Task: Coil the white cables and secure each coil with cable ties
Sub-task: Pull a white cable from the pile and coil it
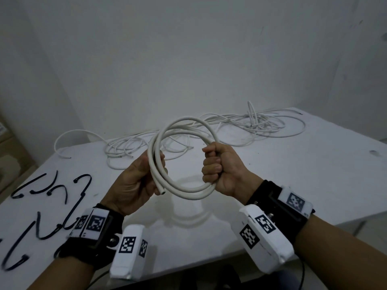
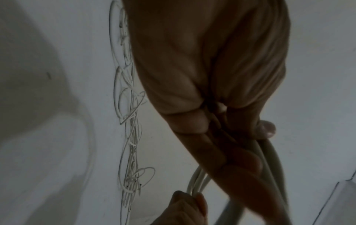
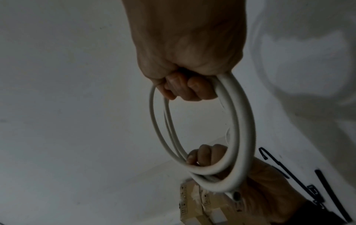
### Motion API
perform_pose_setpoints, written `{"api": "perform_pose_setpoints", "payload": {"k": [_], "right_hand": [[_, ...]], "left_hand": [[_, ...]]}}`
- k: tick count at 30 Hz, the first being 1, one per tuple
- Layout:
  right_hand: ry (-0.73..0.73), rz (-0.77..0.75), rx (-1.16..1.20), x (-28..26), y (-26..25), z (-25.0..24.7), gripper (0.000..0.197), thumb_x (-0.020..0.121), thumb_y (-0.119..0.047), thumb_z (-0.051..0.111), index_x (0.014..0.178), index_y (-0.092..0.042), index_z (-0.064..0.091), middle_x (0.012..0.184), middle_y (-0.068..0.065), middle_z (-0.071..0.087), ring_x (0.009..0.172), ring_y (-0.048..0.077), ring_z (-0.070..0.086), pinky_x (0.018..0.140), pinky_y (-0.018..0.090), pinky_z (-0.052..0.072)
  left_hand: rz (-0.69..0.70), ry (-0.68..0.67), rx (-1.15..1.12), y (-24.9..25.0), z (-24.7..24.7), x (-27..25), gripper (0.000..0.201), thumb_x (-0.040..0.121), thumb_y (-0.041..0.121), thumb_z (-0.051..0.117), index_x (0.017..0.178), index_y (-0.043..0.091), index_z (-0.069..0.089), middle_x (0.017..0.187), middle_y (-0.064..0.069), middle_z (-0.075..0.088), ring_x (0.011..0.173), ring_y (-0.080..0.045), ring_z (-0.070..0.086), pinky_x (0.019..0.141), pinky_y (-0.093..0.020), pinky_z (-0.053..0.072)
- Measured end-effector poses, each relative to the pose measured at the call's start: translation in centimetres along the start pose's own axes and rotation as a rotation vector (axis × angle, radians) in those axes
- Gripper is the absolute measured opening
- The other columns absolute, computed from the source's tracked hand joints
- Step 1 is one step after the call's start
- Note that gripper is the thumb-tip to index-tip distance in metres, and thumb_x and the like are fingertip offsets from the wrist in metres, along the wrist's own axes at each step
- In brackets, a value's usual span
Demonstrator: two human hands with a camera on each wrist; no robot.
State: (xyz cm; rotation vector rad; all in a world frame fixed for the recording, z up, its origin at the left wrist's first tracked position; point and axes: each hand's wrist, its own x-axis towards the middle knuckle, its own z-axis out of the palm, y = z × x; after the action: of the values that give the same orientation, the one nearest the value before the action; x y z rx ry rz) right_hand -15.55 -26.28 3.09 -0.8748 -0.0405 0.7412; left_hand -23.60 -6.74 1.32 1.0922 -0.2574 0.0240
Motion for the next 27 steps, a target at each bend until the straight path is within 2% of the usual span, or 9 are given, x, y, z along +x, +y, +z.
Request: {"api": "perform_pose_setpoints", "payload": {"k": [4,9,11,13,15,17,21,24,27], "right_hand": [[-0.079,0.032,0.074,-0.6,-0.6,0.5,0.032,0.069,-0.012,0.052,0.050,-0.022,0.028,0.035,-0.011,0.020,0.025,0.005,0.021,0.032,0.014,0.014],[0.060,-0.037,-0.065,-0.5,-0.4,0.1,0.036,0.081,-0.012,0.046,0.055,-0.023,0.025,0.040,-0.010,0.019,0.029,0.006,0.018,0.034,0.014,0.014],[0.101,-0.057,-0.134,-0.6,-0.2,0.0,0.035,0.081,-0.012,0.048,0.055,-0.022,0.026,0.043,-0.009,0.018,0.031,0.007,0.018,0.035,0.015,0.015],[0.143,-0.095,-0.189,-0.7,0.0,0.2,0.036,0.080,-0.012,0.050,0.054,-0.022,0.028,0.045,-0.008,0.019,0.032,0.008,0.018,0.036,0.016,0.016],[0.179,-0.122,-0.204,-0.7,0.1,0.3,0.036,0.080,-0.011,0.051,0.053,-0.021,0.029,0.044,-0.008,0.020,0.032,0.008,0.018,0.037,0.016,0.016],[0.210,-0.128,-0.196,-0.7,0.4,0.3,0.035,0.080,-0.009,0.051,0.054,-0.020,0.029,0.043,-0.008,0.020,0.031,0.008,0.019,0.036,0.016,0.015],[0.255,-0.125,-0.182,-0.7,0.8,0.1,0.035,0.080,-0.008,0.050,0.057,-0.020,0.027,0.042,-0.008,0.019,0.031,0.008,0.018,0.036,0.016,0.015],[0.268,-0.148,-0.213,-0.7,1.0,-0.1,0.033,0.081,-0.008,0.051,0.057,-0.019,0.030,0.042,-0.007,0.021,0.032,0.009,0.020,0.037,0.017,0.016],[0.237,-0.122,-0.264,-0.4,1.4,-0.1,0.032,0.081,-0.009,0.052,0.057,-0.018,0.033,0.044,-0.006,0.023,0.034,0.010,0.024,0.037,0.018,0.022]], "left_hand": [[0.001,-0.046,0.115,-0.6,-0.4,-0.3,0.027,0.076,0.036,0.078,0.089,0.014,0.067,0.074,-0.005,0.063,0.059,-0.018,0.063,0.054,-0.032,0.055],[0.028,0.116,0.299,-1.1,0.3,0.1,0.041,0.050,0.039,0.092,0.079,0.021,0.070,0.069,-0.004,0.062,0.062,-0.017,0.064,0.059,-0.034,0.056],[0.054,0.216,0.319,-1.7,0.4,0.1,0.028,0.058,0.033,0.087,0.077,0.023,0.069,0.070,-0.002,0.063,0.063,-0.015,0.063,0.060,-0.033,0.055],[0.070,0.279,0.279,-2.1,0.7,0.2,0.007,0.073,0.021,0.072,0.078,0.021,0.068,0.070,-0.001,0.063,0.064,-0.017,0.064,0.062,-0.033,0.055],[0.058,0.291,0.165,-2.5,1.5,0.1,0.014,0.073,0.022,0.074,0.082,0.016,0.065,0.067,-0.001,0.063,0.060,-0.017,0.065,0.059,-0.029,0.057],[0.055,0.293,0.051,-2.8,2.3,0.0,0.019,0.074,0.025,0.064,0.086,0.011,0.062,0.065,-0.002,0.060,0.055,-0.016,0.063,0.057,-0.029,0.057],[-0.010,0.289,-0.090,-2.4,2.8,-0.4,0.022,0.080,0.014,0.050,0.089,0.004,0.069,0.065,-0.008,0.060,0.060,-0.023,0.066,0.066,-0.035,0.060],[-0.064,0.285,-0.131,-1.8,2.5,-0.8,0.027,0.076,0.022,0.058,0.085,0.002,0.074,0.067,-0.013,0.060,0.063,-0.029,0.065,0.071,-0.044,0.060],[-0.072,0.386,-0.031,-1.7,3.1,-0.4,0.054,0.093,0.051,0.041,0.095,0.003,0.065,0.057,-0.010,0.051,0.051,-0.025,0.056,0.060,-0.044,0.058]]}}
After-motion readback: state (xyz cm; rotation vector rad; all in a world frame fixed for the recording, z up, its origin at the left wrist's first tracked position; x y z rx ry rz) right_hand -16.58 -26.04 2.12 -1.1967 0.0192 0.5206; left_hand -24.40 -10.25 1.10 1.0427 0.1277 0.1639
